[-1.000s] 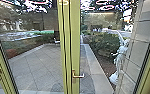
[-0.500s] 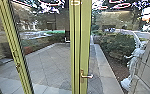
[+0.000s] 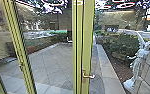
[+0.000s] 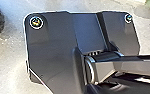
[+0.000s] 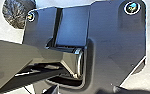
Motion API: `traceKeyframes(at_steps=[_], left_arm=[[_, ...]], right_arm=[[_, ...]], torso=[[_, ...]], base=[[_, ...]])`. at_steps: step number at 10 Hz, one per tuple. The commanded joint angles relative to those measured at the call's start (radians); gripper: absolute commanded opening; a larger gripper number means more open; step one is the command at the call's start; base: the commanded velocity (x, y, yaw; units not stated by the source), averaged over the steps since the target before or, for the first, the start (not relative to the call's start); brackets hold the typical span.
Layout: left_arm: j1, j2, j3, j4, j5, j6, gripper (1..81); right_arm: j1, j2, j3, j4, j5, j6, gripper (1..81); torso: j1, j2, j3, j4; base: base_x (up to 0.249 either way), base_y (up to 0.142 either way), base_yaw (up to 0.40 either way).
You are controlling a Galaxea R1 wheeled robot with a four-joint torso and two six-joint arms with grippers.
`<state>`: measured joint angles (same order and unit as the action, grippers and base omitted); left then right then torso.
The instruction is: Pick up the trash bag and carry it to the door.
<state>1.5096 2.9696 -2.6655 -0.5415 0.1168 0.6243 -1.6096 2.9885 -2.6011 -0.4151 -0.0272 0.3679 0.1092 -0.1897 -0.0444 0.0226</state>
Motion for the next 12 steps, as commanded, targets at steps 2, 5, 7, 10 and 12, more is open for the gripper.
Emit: traceKeyframes(at_steps=[2, 5, 7, 10, 12], left_arm=[[-0.058, -0.004, -0.001, 0.005, 0.073, 0.003, 1.0], [-0.058, -0.003, -0.002, 0.002, 0.072, -0.001, 1.0], [-0.058, 0.003, -0.016, 0.002, 0.072, -0.001, 1.0], [-0.058, 0.023, -0.053, -0.002, 0.07, 0.0, 1.0], [-0.059, 0.033, -0.069, -0.005, 0.047, -0.003, 1.0]], right_arm=[[0.044, 0.008, 0.004, -0.004, -0.053, -0.001, 81.1], [0.049, 0.013, 0.0, -0.002, -0.051, 0.0, 81.1], [0.049, 0.016, 0.0, -0.001, -0.056, 0.0, 81.1], [0.05, 0.023, -0.005, -0.005, -0.062, -0.001, 81.1], [0.042, 0.034, -0.006, -0.056, -0.054, 0.002, 81.1]], torso=[[0.0, 0.0, 0.0, 0.0], [0.0, 0.0, 0.0, 0.0], [0.0, 0.0, 0.0, 0.0], [0.0, 0.0, 0.0, 0.0], [0.0, 0.0, 0.0, 0.0]], base=[[0.0, 0.0, 0.0], [0.0, 0.0, 0.0], [0.0, 0.0, 0.0], [0.0, 0.0, 0.0], [0.0, 0.0, 0.0]])
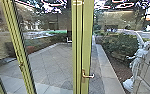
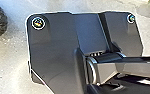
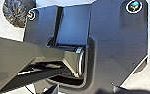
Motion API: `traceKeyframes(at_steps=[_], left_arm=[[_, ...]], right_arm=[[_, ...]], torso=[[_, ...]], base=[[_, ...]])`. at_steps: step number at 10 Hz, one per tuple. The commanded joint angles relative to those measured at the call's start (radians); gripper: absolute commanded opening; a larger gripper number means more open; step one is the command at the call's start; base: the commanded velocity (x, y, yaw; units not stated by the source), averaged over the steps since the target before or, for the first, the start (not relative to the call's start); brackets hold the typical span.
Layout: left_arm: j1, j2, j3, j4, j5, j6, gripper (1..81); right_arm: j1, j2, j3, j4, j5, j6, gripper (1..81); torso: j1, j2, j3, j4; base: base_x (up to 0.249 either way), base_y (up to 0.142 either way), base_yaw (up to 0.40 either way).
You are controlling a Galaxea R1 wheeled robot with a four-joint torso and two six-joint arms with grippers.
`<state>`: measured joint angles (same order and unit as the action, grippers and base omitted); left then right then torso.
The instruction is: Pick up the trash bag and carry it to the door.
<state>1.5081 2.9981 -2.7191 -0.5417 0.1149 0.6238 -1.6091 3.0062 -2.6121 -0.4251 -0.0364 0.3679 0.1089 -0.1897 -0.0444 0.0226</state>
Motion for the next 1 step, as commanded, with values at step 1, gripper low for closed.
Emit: traceKeyframes(at_steps=[1], left_arm=[[-0.056, 0.01, -0.025, -0.004, 0.039, -0.006, 1.0]], right_arm=[[0.042, 0.018, 0.005, -0.047, -0.04, 0.002, 81.1]], torso=[[0.0, 0.0, 0.0, 0.0]], base=[[0.0, 0.0, 0.0]])
